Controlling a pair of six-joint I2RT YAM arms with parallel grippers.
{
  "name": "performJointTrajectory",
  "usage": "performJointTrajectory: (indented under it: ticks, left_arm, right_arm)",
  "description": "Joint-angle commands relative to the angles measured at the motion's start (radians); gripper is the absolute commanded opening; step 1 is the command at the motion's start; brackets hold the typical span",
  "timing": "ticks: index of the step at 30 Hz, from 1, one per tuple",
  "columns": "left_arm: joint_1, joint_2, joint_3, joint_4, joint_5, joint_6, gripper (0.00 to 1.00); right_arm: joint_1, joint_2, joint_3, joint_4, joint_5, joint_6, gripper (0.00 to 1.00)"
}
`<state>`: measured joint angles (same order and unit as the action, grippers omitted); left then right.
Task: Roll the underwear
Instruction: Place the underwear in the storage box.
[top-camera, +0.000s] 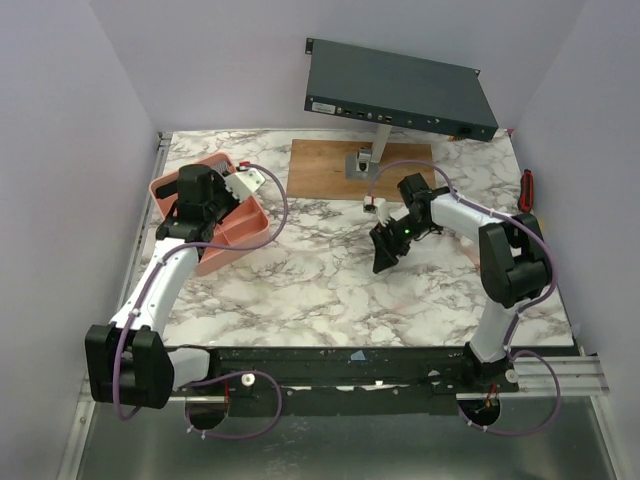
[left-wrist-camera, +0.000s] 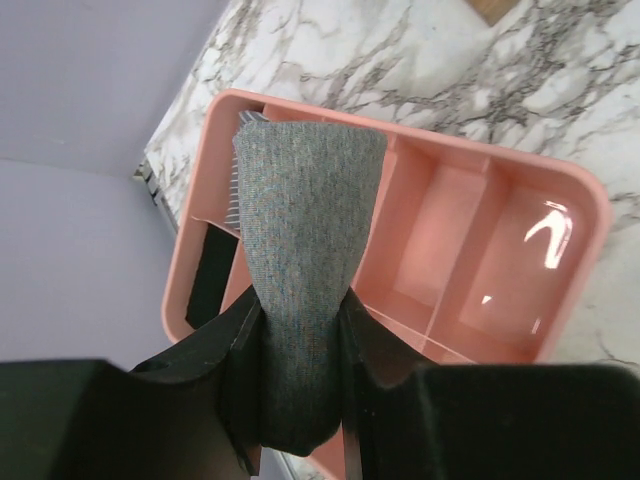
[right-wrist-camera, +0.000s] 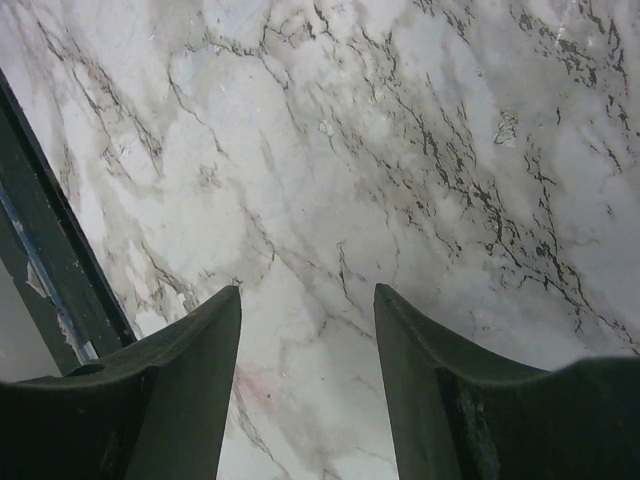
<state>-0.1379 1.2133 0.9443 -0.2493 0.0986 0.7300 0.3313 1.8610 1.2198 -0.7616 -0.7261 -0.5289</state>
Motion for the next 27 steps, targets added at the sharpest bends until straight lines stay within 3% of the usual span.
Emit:
performJointTrajectory:
  ticks: [1,9,27]
  left_arm:
    - [0.081,0.055,0.045,0.102,0.082,0.077,0.00]
    - [0.190,0.283,0.207,0.115,0.196,0.147,0.00]
    - [0.204,0.611,0.399,0.053,0.209,0.261,0.00]
  right_arm:
    - [0.000,-0.057,-0.021,0.060,-0.028,0.015,0.59]
    - [0.000,-0.041,-0.016,0.044,-0.050,0.005,0.59]
    - [-0.001,-0.004,-0.019,0.042,-0.020,-0.006,0.59]
